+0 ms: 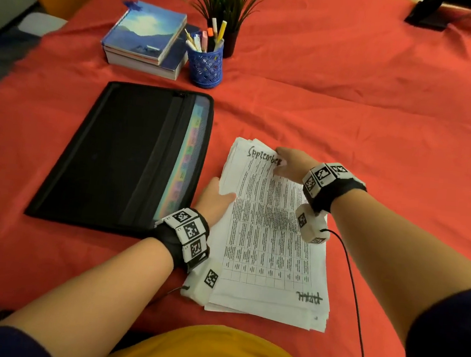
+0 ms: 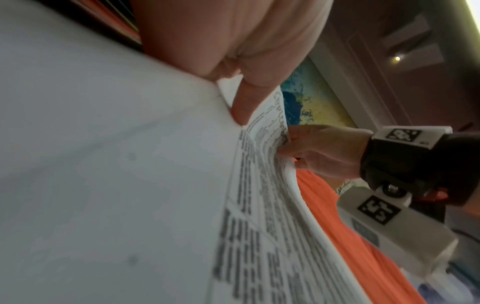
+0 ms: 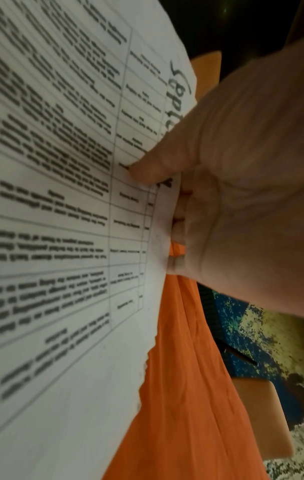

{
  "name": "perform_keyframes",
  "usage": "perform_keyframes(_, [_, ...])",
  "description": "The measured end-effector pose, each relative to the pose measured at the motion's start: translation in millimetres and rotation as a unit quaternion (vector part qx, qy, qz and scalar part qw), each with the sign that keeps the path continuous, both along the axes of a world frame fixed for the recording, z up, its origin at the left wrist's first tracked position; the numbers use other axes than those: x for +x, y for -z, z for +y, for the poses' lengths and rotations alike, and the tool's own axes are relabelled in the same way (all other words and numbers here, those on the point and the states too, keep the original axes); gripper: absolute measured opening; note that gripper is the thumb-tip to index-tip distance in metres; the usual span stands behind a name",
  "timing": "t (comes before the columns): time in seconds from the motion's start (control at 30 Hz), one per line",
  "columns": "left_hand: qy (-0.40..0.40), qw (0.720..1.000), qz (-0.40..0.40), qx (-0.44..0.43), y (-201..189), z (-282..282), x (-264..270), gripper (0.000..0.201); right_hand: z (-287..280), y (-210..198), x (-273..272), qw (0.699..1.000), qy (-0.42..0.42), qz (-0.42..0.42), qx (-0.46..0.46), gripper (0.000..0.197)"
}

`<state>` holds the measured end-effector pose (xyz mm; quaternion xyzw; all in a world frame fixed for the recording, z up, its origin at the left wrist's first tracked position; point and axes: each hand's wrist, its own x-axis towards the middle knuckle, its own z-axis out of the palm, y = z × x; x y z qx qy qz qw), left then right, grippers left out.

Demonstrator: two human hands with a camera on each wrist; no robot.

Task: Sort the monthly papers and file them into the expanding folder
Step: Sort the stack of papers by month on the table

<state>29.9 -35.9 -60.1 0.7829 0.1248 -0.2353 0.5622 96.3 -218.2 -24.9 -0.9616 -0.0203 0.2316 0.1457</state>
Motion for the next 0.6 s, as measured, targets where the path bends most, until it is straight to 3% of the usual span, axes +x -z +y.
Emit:
perform_keyframes(0.07, [0.003, 0.999, -0.017, 0.042, 1, -3, 2, 0.032, 0, 4, 1, 1.000, 0.008, -0.023, 0.007, 0.038])
perform_keyframes(0.2, [0.057, 0.985, -0.043, 0.155, -4, -1, 10, 0.033, 2, 13, -5, 0.995, 0.033, -0.094, 0.019, 0.060])
perform_keyframes(0.33, [0.132, 0.962, -0.049, 0.234, -3, 8, 15, 0.026, 7, 16, -14, 0.999, -0.003, -0.051, -0.015, 0.066])
perform_keyframes(0.47, [0.163, 0.952, -0.066, 0.251, 0, 8, 13, 0.021, 10, 21, -22, 0.999, -0.002, -0.040, -0.032, 0.071])
perform_keyframes(0.6, [0.153, 0.957, -0.076, 0.234, 2, 11, 15, 0.023, 8, 22, -23, 0.996, 0.011, -0.084, -0.017, 0.054])
